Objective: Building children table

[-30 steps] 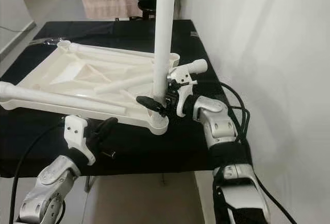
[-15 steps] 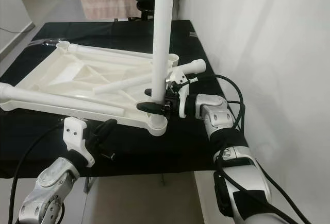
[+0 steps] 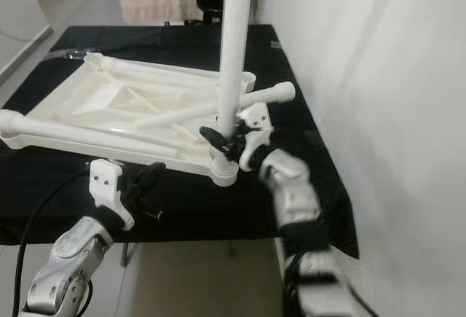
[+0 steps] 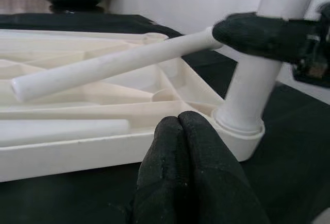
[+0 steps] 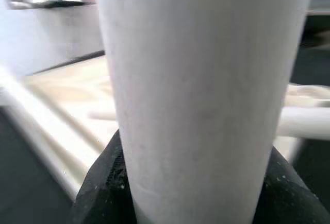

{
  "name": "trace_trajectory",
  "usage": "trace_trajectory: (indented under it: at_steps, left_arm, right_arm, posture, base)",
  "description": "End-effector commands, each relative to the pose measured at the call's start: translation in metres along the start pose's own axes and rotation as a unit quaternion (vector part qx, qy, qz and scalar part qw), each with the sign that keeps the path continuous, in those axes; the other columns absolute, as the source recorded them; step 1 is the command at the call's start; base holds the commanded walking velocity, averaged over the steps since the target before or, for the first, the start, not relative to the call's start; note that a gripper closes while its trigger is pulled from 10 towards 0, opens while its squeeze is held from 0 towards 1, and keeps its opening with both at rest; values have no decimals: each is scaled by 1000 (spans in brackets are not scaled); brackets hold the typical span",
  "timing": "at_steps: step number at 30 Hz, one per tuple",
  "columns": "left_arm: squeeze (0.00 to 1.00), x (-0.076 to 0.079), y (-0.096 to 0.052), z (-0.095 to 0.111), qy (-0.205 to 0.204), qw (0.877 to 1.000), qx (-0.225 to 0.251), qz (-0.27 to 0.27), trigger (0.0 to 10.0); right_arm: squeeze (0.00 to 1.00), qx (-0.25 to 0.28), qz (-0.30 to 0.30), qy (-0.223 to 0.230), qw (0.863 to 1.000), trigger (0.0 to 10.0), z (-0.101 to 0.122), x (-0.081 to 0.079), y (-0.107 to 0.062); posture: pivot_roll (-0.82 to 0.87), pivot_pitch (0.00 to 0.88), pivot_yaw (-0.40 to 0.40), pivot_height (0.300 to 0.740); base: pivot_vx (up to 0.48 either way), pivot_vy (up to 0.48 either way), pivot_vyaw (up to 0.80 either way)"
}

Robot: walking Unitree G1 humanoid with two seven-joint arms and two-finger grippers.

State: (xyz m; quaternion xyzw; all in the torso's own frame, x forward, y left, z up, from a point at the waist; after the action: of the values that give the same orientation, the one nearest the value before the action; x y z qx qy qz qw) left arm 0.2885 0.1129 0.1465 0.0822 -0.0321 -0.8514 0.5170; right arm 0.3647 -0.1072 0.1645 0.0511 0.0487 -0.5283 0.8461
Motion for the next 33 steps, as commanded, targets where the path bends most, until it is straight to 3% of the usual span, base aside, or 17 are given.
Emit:
trace_trajectory:
  at_steps: [1,5,9,10,11,12,13,16,17,18,19,22,25,28,30,31,33]
  left_arm:
    - [0,-5,-2,-2,2,1000,-6,2,10000]
    - [0,-4,1,-4,1,1000,-8,-2,10000]
    - [0,-4,1,-4,6,1000,-9,-1,10000]
    - [0,-5,0,-4,7,1000,-8,6,10000]
    - [0,-5,0,-4,7,1000,-8,6,10000]
    - [0,-5,0,-4,6,1000,-7,10,10000]
    - [0,-4,0,-4,5,1000,-7,12,10000]
    - [0,-3,0,-4,3,1000,-7,9,10000]
    - [0,-2,0,-5,2,1000,-7,8,10000]
    - [0,-2,0,-5,2,1000,-7,8,10000]
    - [0,-1,0,-5,1,1000,-7,6,10000]
    - [0,-1,0,-5,1,1000,-7,4,10000]
    - [0,0,0,-5,1,1000,-7,4,10000]
    - [0,0,-1,-5,1,1000,-7,5,10000]
    - [0,1,-2,-5,1,1000,-8,1,10000]
    - [0,4,-2,-5,1,1000,-9,-12,10000]
    - [0,7,-2,-5,1,1000,-10,-21,10000]
  right_arm:
    - [0,-42,-51,-33,997,0,-22,8,-10]
    - [0,-67,-29,6,997,0,-32,8,-3]
    - [0,-75,-19,5,997,0,-33,6,0]
    - [0,-78,-14,9,997,10000,-33,4,0]
    - [0,-78,-14,9,997,10000,-33,4,0]
    - [765,-77,-1,17,997,10000,-31,2,0]
    - [1000,-77,20,34,996,10000,-28,-3,0]
    - [1000,-81,77,41,993,10000,-22,-10,1]
    - [682,-88,118,40,988,10000,-20,-13,0]
    - [682,-88,118,40,988,10000,-20,-13,0]
    - [0,-91,152,28,984,10000,-16,-13,0]
    - [0,-102,220,-2,970,10000,-10,-13,0]
    - [0,-112,246,-15,963,10000,-7,-10,0]
    - [0,-133,301,-48,943,10000,7,-4,8]
    - [0,-135,299,-46,943,10000,16,-1,17]
    - [0,-132,298,-44,944,0,21,0,21]
    - [0,-129,298,-42,945,0,24,1,23]
  posture:
    - [-6,98,6,740]
    - [11,81,-10,740]
    - [3,73,-11,740]
    - [9,74,-15,740]
    - [9,74,-15,740]
    - [11,71,-17,740]
    - [14,71,-22,740]
    - [14,70,-21,740]
    - [14,66,-21,740]
    - [14,66,-21,740]
    - [17,67,-21,740]
    - [21,66,-24,740]
    - [24,67,-25,740]
    - [30,72,-21,740]
    - [34,74,-18,740]
    - [38,76,-18,740]
    - [38,76,-18,740]
  base:
    - [0,0,0]
    - [0,0,0]
    - [0,0,0]
    - [0,0,0]
    - [0,0,0]
    - [0,0,0]
    - [0,0,0]
    - [0,0,0]
    - [0,0,0]
    - [0,0,0]
    - [0,0,0]
    - [0,0,0]
    - [0,0,0]
    - [0,0,0]
    - [0,0,0]
    - [0,0,0]
    - [0,0,0]
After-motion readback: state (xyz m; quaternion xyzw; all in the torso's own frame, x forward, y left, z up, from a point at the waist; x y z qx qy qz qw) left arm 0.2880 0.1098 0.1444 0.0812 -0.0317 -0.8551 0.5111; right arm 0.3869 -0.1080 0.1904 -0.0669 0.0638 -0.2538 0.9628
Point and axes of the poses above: a point about 5 cm out from each wrist's last joint towards the gripper, its own y axis pointing out of the wrist towards the gripper, its own z axis along the axis of the wrist's last joint, x = y × z, the point moved 3 cm from there along y, pointing out of the wrist towards the gripper, and after that the axes turned 10 degrees about y, right-handed, at the moved point
